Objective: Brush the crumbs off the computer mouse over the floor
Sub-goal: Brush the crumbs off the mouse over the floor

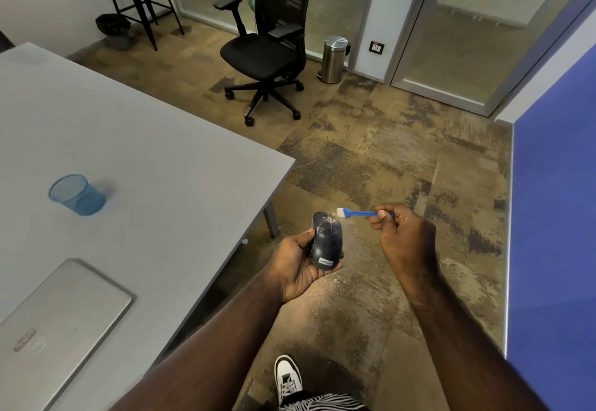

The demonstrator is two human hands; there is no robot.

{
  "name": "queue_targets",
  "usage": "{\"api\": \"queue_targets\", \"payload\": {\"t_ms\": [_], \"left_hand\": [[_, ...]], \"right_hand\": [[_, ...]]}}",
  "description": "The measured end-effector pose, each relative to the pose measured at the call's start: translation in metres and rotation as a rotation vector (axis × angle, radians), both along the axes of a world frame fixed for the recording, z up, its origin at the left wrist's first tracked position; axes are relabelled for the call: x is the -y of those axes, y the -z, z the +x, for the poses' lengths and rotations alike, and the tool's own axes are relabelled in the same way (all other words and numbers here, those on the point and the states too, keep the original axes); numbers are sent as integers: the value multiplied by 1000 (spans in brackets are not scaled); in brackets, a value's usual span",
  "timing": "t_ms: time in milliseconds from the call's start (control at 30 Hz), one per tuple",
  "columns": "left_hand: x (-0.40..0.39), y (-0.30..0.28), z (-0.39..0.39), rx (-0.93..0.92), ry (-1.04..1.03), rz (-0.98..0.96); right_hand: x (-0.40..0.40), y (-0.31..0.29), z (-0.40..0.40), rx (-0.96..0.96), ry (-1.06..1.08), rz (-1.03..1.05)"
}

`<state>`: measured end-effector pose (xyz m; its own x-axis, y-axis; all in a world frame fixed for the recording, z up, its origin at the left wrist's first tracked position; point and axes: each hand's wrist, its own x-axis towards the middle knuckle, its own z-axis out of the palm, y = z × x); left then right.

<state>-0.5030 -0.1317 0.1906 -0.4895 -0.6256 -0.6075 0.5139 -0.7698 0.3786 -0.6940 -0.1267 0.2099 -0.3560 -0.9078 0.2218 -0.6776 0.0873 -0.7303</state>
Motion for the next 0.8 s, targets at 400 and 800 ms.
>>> {"api": "queue_targets", "payload": {"t_ms": [400, 800], "left_hand": [[2, -1, 3, -1, -1, 1], [0, -4, 5, 36, -3, 1]], "right_hand": [[-1, -11, -5, -101, -207, -45], [-6, -19, -9, -87, -316, -111]]}}
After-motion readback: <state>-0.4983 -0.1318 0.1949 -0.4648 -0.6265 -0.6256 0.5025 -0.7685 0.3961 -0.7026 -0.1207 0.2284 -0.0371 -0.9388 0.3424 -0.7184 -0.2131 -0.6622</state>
